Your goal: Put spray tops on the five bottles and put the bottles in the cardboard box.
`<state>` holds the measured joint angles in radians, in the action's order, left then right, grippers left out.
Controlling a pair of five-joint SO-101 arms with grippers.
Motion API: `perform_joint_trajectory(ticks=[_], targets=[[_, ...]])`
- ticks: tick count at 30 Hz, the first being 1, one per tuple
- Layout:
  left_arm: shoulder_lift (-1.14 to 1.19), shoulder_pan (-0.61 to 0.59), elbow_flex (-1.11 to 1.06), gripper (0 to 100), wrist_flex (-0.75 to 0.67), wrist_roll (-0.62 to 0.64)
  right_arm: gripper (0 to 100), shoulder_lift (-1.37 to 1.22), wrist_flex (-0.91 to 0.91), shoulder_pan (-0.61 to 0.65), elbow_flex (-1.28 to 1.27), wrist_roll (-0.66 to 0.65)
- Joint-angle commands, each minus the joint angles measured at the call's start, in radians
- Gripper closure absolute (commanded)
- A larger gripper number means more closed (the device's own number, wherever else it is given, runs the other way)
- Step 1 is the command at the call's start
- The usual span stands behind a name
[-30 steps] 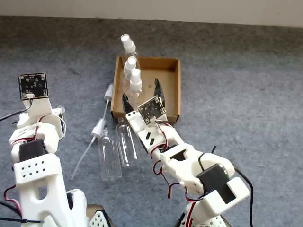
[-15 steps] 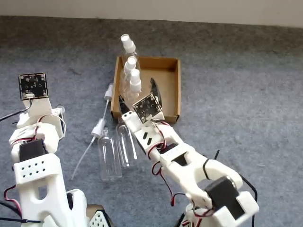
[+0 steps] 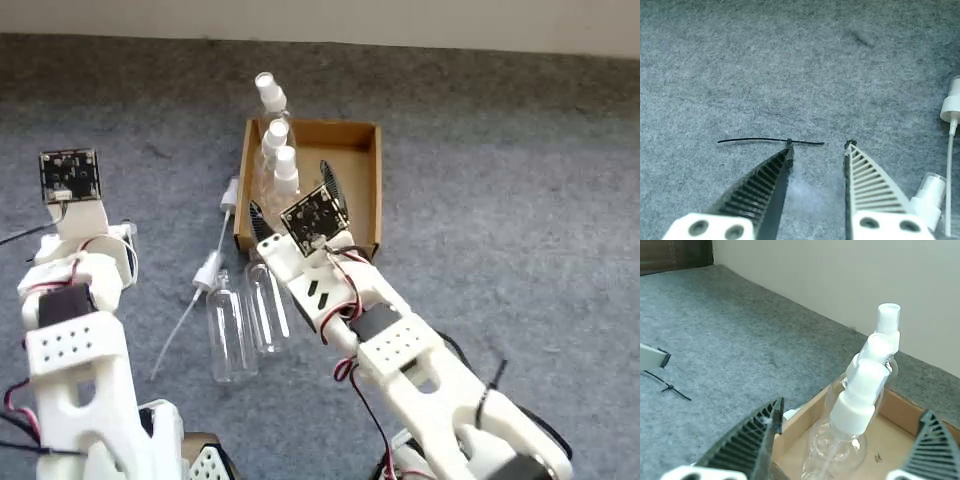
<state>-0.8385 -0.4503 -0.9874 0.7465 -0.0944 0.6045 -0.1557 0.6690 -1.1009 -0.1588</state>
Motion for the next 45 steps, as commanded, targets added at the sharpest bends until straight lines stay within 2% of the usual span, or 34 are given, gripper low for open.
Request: perform_joint_trajectory(ticks=[1,6,9,12,19,25,30,45], targets=[[0.196,-0.012,0.179,84,0.008,0.006,65.2,0.228,0.26,0.033,0.015,-0.003],[0.446,0.061,0.469,83,0.193,0.005,65.2,0.432,0.673,0.091,0.015,-0.003],[0.582,0.13,0.648,83,0.281,0.003,65.2,0.504,0.842,0.102,0.015,-0.003],[0.728,0.179,0.822,78,0.338,-0.008,65.2,0.564,0.949,0.119,0.005,-0.003],[1.104,0.225,1.159,75,0.351,-0.006,65.2,0.737,0.981,0.248,-0.165,-0.003],[1.307,0.274,1.33,75,0.351,-0.009,65.2,0.928,0.986,0.269,-0.282,-0.008],[1.377,0.317,1.372,75,0.351,-0.011,65.2,1.024,0.986,0.271,-0.36,-0.005],[1.392,0.364,1.351,75,0.374,-0.014,65.2,1.029,0.986,0.271,-0.377,-0.005]])
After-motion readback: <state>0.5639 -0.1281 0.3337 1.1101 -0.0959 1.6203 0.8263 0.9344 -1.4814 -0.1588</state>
